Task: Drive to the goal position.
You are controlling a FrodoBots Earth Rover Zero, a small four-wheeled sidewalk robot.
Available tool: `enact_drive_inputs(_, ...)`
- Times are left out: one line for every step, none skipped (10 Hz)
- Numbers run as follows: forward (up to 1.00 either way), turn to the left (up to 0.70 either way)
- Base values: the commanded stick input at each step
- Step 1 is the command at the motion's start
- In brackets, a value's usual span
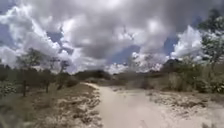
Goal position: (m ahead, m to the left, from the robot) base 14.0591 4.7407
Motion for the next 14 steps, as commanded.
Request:
enact_drive_inputs(0.85, 0.00)
enact_drive_inputs(0.85, 0.00)
enact_drive_inputs(0.85, 0.00)
enact_drive_inputs(0.85, 0.00)
enact_drive_inputs(0.85, 0.00)
enact_drive_inputs(0.85, 0.00)
enact_drive_inputs(0.85, 0.00)
enact_drive_inputs(0.85, 0.24)
enact_drive_inputs(0.85, 0.33)
enact_drive_inputs(0.85, 0.00)
enact_drive_inputs(0.85, 0.00)
enact_drive_inputs(0.85, 0.00)
enact_drive_inputs(0.85, 0.00)
enact_drive_inputs(0.85, 0.00)
